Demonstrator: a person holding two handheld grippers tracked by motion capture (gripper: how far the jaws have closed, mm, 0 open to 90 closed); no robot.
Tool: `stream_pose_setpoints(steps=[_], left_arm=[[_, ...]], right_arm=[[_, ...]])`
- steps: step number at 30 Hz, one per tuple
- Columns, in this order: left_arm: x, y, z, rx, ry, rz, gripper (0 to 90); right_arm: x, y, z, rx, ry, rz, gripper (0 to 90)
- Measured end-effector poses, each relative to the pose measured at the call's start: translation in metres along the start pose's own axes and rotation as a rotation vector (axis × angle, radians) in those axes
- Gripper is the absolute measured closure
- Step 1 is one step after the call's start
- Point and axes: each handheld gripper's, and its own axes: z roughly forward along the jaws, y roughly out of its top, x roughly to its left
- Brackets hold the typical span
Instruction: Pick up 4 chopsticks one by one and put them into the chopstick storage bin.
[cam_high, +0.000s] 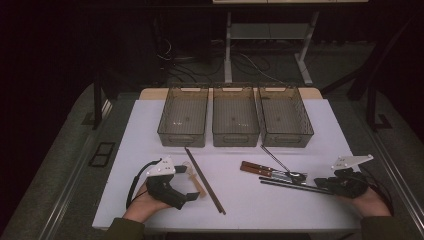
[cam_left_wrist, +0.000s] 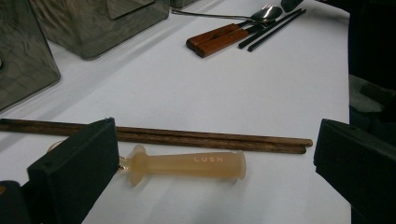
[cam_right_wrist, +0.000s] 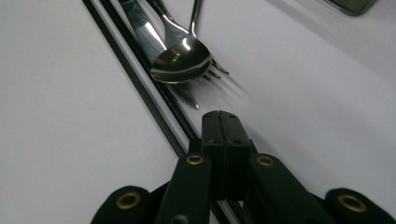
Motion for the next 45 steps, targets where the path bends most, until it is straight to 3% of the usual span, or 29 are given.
stream_pose_setpoints(steps=[10, 30, 33, 36, 41, 45], left_arm=[[0.0, 0.0, 0.0, 0.007, -0.004, 0.003, 0.0], [-0.002, 0.0, 0.001, 0.006, -0.008, 0.001, 0.0], [-0.001, 0.0, 0.001, 0.006, -0.007, 0.002, 0.0], [-0.001, 0.0, 0.001, 0.007, -0.008, 0.003, 0.0], [-0.001, 0.0, 0.002, 0.007, -0.009, 0.003, 0.0], [-0.002, 0.0, 0.002, 0.012, -0.012, 0.005, 0.0]], right_arm=[[-0.002, -0.002, 0.005, 0.037, 0.002, 0.003, 89.9], [0.003, -0.011, -0.002, 0.032, 0.021, 0.002, 89.8], [0.004, -0.01, -0.007, -0.014, 0.036, -0.017, 88.5], [0.009, -0.007, -0.01, -0.06, 0.088, -0.053, 80.7], [0.014, -0.004, -0.003, -0.053, 0.142, -0.093, 73.9], [0.017, -0.002, 0.004, -0.037, 0.142, -0.126, 73.2]])
